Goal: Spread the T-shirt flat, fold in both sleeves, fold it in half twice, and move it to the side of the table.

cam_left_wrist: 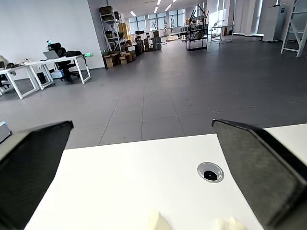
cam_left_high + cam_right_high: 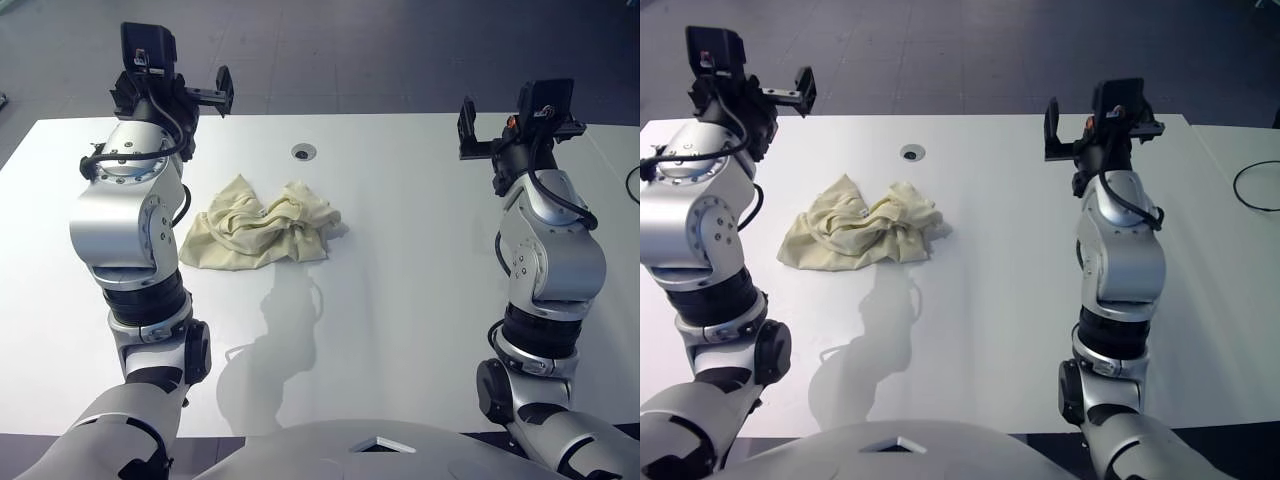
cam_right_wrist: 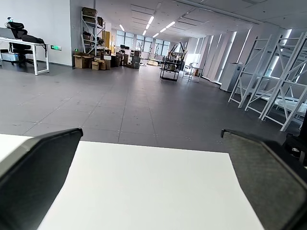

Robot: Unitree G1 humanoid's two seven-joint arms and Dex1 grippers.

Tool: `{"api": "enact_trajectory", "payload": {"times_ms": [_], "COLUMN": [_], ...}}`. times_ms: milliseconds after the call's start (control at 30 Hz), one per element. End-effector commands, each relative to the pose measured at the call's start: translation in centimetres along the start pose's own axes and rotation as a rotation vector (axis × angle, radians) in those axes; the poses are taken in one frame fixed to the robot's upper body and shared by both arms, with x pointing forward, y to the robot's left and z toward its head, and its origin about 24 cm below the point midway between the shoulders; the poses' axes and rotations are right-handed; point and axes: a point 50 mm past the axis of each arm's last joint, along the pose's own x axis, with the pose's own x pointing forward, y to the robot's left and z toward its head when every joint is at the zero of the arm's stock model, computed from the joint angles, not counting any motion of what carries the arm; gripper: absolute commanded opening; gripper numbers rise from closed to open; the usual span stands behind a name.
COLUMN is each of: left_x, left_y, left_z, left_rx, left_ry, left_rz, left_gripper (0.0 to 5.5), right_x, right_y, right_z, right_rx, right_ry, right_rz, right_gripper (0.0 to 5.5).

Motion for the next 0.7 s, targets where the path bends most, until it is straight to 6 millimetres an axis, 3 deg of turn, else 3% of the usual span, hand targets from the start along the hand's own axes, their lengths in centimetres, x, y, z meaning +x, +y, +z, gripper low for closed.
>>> {"api": "enact_trajectory", "payload": {"times_ms": [33, 700], "left_x": [-0.04, -0.6], "left_y": [0.3, 0.37], "left_z": [0.19, -0.41], "left_rx": [0.018, 0.036], "left_ry": [-0.02, -0.015], "left_rz": [0.015, 0.037], "left_gripper": [5.4, 5.4], "right_x": [0.33, 0.62], "right_y": [-0.05, 0.07], "right_z": [0.52, 0.94], "right_rx": [-0.002, -0.018], "right_ry": [-0.021, -0.029], "right_rz": [0.006, 0.047], "right_gripper": [5.38, 5.38]}}
